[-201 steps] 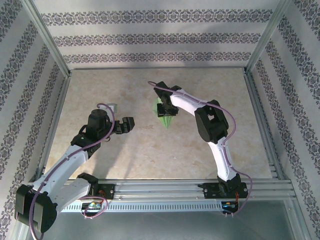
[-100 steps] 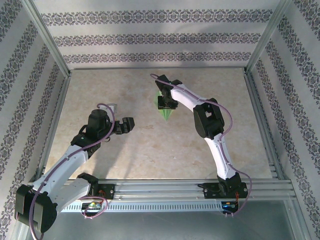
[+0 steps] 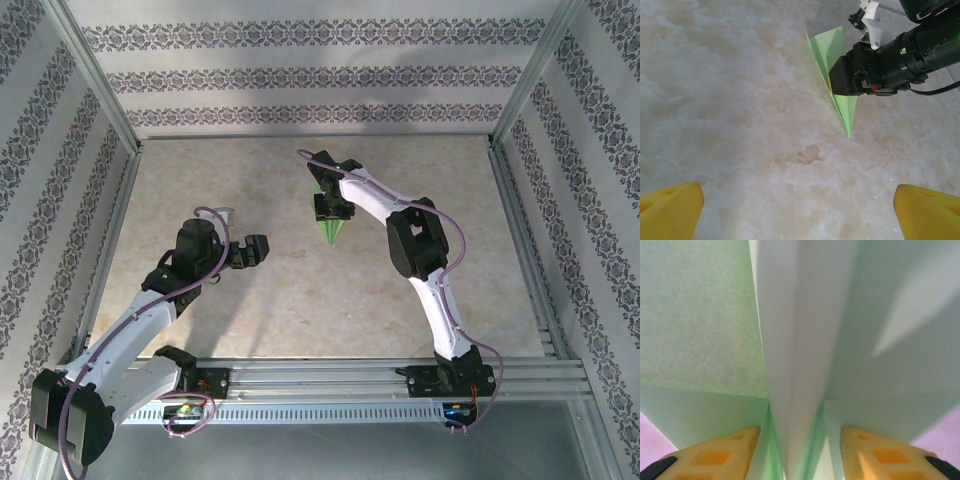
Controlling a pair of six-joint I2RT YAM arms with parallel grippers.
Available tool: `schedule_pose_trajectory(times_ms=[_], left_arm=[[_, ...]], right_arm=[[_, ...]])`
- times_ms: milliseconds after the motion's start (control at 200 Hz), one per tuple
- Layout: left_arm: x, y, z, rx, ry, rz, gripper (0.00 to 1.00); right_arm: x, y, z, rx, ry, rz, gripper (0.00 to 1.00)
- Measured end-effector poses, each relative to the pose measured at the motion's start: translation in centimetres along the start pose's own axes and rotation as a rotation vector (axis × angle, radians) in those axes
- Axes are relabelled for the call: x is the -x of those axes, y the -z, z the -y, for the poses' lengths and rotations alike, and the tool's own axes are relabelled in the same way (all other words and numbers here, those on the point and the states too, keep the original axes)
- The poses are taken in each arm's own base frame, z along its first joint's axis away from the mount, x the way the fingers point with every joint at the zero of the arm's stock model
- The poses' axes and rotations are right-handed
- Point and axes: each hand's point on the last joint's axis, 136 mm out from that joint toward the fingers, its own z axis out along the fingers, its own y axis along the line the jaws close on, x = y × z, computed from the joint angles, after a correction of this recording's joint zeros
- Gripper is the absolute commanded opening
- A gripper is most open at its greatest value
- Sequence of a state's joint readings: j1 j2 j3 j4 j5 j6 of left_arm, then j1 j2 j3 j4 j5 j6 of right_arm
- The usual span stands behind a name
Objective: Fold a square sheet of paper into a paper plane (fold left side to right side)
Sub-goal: Place the paper plane at the top-center of the table.
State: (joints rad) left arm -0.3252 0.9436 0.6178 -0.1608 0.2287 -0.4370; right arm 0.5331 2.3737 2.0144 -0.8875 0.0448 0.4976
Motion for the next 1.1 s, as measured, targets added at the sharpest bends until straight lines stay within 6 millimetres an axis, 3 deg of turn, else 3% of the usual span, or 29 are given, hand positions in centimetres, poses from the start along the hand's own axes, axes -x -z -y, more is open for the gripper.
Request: schedule_pose_trajectory(times_ms=[435, 814, 1039, 1069, 1099], left_arm=[[0.1, 0.1, 0.0, -0.002, 0.000, 0.003, 0.98], [0.2, 0.2, 0.1, -0.004, -0.001, 0.008, 1.00], [0.3, 0.2, 0.0, -0.002, 0.016, 0.011, 1.00], [0.3, 0.2, -0.1, 0.000, 0.019, 0.012, 1.00], [0.4, 0.2, -0.2, 0.003, 0.023, 0.014, 1.00]], right_arm=[[-0.4, 0.9, -0.1, -0.020, 0.013, 0.003, 0.51], [-0.5, 5.2, -1.1, -0.001, 0.038, 0.072, 0.63], [-1.7, 7.5, -0.6, -0.018, 0.068, 0.105, 0.78], [-2.0, 8.0, -0.4, -0.020, 0.073, 0.113, 0.84], [-2.3, 8.4, -0.2, -0.021, 0.079, 0.118, 0.97]])
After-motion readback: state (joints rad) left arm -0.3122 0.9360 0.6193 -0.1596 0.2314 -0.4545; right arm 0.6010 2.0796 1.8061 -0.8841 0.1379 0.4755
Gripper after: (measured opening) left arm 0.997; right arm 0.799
